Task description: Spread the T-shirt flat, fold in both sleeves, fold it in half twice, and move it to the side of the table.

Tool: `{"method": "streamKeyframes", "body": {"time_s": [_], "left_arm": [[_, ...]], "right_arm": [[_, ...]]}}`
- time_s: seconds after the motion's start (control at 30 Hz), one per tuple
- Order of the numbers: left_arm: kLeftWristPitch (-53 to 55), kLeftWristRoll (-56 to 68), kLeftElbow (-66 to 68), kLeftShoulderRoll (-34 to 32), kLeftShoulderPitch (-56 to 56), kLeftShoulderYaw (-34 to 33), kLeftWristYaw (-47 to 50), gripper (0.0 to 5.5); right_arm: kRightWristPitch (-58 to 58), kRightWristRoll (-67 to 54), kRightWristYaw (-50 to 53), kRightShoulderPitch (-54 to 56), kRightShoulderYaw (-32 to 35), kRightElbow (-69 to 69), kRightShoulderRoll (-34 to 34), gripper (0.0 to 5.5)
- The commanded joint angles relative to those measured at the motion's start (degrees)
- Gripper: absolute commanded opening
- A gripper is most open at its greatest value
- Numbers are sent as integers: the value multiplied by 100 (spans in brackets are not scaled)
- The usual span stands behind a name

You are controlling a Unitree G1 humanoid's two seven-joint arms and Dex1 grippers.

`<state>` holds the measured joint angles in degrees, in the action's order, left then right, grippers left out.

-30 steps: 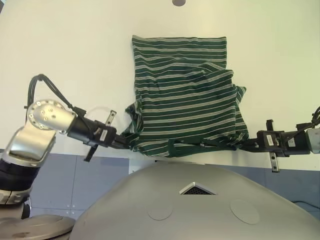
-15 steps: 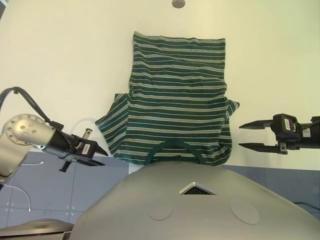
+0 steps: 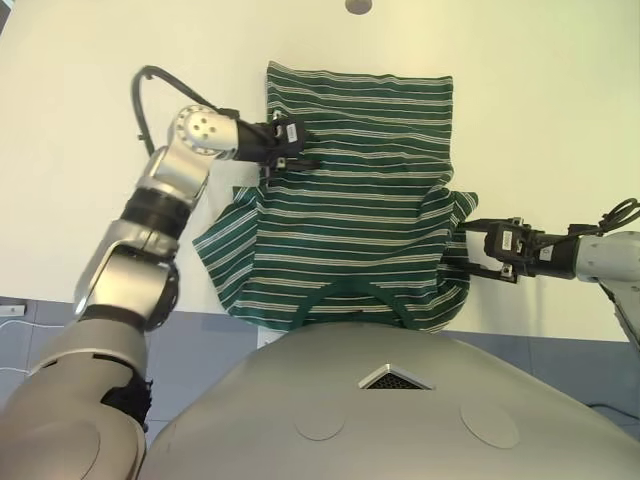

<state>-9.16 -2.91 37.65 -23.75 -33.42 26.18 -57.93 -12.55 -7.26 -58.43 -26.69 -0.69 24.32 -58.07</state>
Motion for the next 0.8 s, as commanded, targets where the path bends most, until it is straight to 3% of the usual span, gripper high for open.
{"method": "streamKeyframes", "body": {"time_s": [0.03,0.17,0.3,0.37,0.43,0.5,0.57,0.63,0.7,0.8], "left_arm": [[275,-473,1713,309,-590,-95,741,213],[519,-261,2408,271,-705,-586,1187,213],[464,-29,2314,462,-841,-982,1086,213],[356,306,1807,418,-759,-1263,678,213],[387,471,1329,245,-678,-1442,405,213],[366,325,947,-81,-610,-1472,399,213],[316,193,196,-546,-420,-1468,255,213],[705,573,-1422,-1001,230,-1411,-468,213],[1142,959,-2980,-1408,1008,-1187,-1115,213],[1688,1135,-4536,-1587,1844,-822,-1272,213]], "right_arm": [[-771,-12,243,-973,633,170,6,298],[-869,113,681,-1648,809,63,355,298],[-1395,-1767,921,-798,1638,962,1177,298],[-1784,-2881,955,-171,2261,1147,1235,298],[-1931,-3044,1092,417,2282,969,1147,298],[-1865,-2592,1322,1167,1644,581,1240,298],[-1523,-1773,1631,2255,618,-440,1750,298],[-1115,-984,1956,3403,-136,-2056,2370,298],[-662,-437,2078,4182,-507,-3506,2710,298],[42,163,2062,5139,-828,-5481,2946,298]]}}
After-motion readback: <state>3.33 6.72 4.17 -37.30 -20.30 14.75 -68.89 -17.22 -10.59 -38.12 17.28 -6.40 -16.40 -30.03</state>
